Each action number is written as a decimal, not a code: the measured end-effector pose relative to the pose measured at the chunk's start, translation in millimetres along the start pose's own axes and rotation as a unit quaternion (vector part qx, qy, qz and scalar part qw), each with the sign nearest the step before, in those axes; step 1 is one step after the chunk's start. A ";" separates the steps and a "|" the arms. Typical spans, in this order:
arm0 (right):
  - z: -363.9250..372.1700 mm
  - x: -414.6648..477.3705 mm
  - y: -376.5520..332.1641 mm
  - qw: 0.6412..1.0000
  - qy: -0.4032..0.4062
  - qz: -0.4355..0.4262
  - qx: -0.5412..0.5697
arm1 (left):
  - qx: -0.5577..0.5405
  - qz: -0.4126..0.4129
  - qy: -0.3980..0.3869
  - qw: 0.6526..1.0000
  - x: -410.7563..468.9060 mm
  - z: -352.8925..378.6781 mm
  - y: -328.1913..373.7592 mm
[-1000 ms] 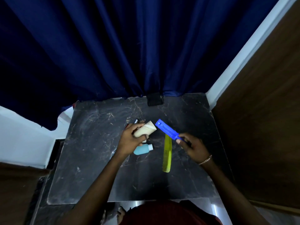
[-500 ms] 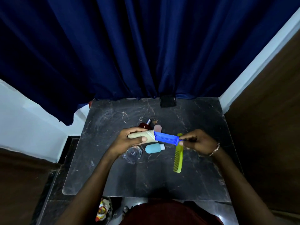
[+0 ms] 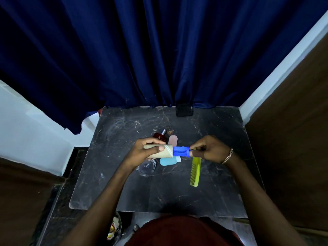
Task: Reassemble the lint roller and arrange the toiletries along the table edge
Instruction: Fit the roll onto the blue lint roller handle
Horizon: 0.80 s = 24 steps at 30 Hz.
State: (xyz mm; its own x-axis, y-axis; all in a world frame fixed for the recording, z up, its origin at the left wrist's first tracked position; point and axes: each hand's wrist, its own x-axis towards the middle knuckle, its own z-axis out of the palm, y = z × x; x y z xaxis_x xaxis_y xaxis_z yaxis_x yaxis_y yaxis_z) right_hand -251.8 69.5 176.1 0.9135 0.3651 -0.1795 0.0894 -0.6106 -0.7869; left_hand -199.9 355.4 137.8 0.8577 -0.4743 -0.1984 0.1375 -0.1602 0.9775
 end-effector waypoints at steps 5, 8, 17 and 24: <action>14.5 9.0 -10.3 1.000 -0.001 -0.001 -0.005 | -0.003 -0.001 0.004 1.000 -0.4 19.3 -1.7; 15.5 7.4 -7.7 1.000 0.004 0.023 0.000 | 0.000 0.000 0.003 1.000 -1.3 18.2 -4.6; 20.3 13.3 -11.1 0.999 0.012 0.030 -0.042 | 0.018 0.018 0.017 1.000 3.9 25.4 1.0; 18.0 16.1 -8.5 0.999 0.011 0.029 -0.019 | 0.024 0.018 0.016 0.999 8.9 29.9 -0.9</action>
State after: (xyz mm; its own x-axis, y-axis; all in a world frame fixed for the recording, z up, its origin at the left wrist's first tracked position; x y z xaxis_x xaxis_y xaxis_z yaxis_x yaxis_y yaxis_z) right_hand -245.0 93.2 169.3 0.9259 0.3129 -0.2117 0.0503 -0.6575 -0.7518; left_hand -207.3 325.5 132.9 0.8775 -0.4518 -0.1608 0.0838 -0.1856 0.9790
